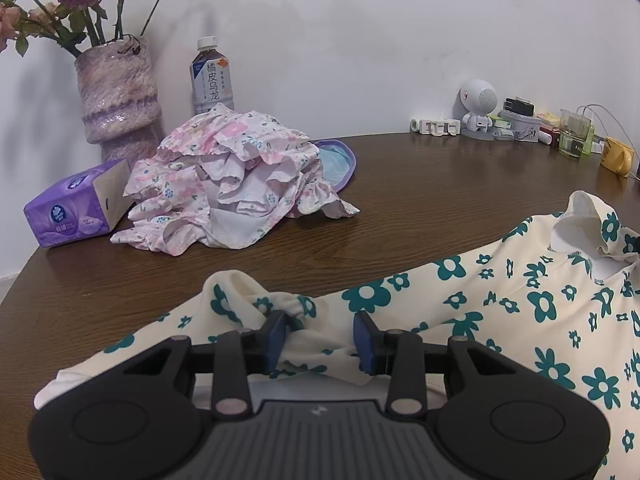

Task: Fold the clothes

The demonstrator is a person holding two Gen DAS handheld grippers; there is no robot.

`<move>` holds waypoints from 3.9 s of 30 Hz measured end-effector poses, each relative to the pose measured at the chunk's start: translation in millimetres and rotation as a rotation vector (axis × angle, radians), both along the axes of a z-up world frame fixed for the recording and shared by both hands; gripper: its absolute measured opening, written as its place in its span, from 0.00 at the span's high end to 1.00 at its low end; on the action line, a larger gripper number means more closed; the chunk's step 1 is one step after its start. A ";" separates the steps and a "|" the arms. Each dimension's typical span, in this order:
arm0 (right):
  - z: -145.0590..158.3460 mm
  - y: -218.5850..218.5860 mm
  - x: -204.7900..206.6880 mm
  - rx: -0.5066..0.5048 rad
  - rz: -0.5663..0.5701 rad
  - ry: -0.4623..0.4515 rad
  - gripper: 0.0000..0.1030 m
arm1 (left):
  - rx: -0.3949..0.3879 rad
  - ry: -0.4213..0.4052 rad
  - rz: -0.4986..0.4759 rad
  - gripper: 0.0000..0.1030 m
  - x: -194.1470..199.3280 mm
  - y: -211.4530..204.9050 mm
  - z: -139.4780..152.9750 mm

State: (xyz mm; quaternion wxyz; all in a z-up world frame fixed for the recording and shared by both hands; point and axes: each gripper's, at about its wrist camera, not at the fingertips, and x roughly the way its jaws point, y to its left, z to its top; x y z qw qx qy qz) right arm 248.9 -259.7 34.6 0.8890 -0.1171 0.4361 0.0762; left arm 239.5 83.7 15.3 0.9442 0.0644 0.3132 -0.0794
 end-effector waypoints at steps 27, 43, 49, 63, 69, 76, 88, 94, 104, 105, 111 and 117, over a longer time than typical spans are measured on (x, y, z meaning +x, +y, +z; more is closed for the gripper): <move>7.6 5.5 -110.4 0.254 0.177 0.071 0.66 | -0.035 0.068 -0.379 0.52 -131.2 -35.9 46.0; -14.4 18.3 -174.3 0.239 0.249 0.065 0.97 | -0.049 0.132 -0.206 0.74 -206.8 -15.2 14.6; -10.6 14.0 -184.8 0.251 0.227 0.020 0.95 | -0.070 0.084 -0.160 0.65 -215.1 -16.4 21.5; -25.2 32.7 -205.5 0.275 0.198 -0.069 0.87 | -0.145 0.010 -0.032 0.61 -241.7 12.2 4.6; -26.1 27.7 -211.8 0.285 0.187 -0.081 0.86 | -0.162 -0.027 0.012 0.61 -258.1 23.8 16.2; -26.6 36.9 -221.9 0.279 0.226 -0.096 0.80 | -0.163 -0.009 0.077 0.58 -266.7 46.8 5.6; -28.5 33.7 -232.1 0.279 0.241 -0.125 0.80 | -0.186 -0.054 0.096 0.56 -269.1 48.8 13.4; -5.2 10.7 -241.7 0.360 0.217 -0.203 0.69 | -0.207 -0.078 0.094 0.35 -263.8 38.0 15.0; -2.2 -29.3 -212.4 0.342 0.057 -0.285 0.56 | -0.239 -0.102 0.087 0.24 -249.1 10.2 12.8; -6.1 -29.6 -210.4 0.341 0.056 -0.286 0.52 | -0.237 -0.102 0.094 0.22 -248.4 9.0 11.7; -20.9 -23.3 -212.0 0.333 0.105 -0.313 0.23 | -0.259 -0.094 0.120 0.08 -244.2 2.2 4.4; -29.2 -15.2 -223.0 0.361 0.162 -0.350 0.01 | -0.271 -0.120 0.143 0.03 -241.2 -5.4 -1.4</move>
